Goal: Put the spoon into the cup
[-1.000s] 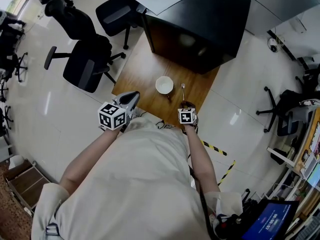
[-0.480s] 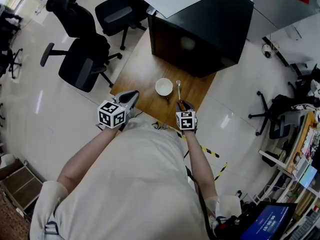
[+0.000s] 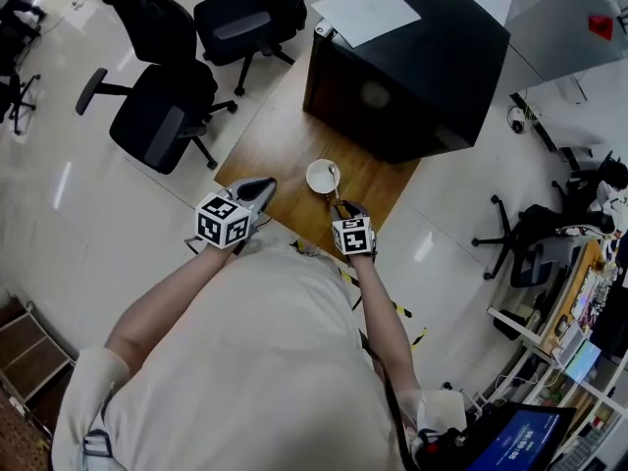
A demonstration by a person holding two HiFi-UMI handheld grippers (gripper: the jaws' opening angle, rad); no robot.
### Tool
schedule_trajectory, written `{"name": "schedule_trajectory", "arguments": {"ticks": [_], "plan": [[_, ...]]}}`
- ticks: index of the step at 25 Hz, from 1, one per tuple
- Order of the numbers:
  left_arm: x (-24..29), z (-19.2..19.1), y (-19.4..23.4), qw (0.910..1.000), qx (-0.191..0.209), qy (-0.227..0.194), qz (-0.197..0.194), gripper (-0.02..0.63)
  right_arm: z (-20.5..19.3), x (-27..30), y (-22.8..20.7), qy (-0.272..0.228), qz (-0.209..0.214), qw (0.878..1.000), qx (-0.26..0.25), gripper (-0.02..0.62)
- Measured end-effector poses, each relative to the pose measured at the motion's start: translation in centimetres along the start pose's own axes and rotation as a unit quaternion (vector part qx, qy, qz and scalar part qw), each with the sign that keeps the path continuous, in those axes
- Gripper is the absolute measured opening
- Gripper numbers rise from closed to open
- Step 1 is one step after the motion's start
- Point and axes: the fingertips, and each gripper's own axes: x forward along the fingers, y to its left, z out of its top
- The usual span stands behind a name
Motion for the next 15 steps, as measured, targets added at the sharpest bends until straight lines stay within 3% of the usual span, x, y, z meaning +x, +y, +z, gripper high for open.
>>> {"name": "schedule_trajectory", "arguments": {"ticks": [15], "plan": [[-0.7, 0.3, 1.4, 0.9999, -0.007, -0.010, 0.005, 0.000, 0.3, 2.6, 1.2, 0.047, 0.017, 0.998, -0.024, 0.126]]}}
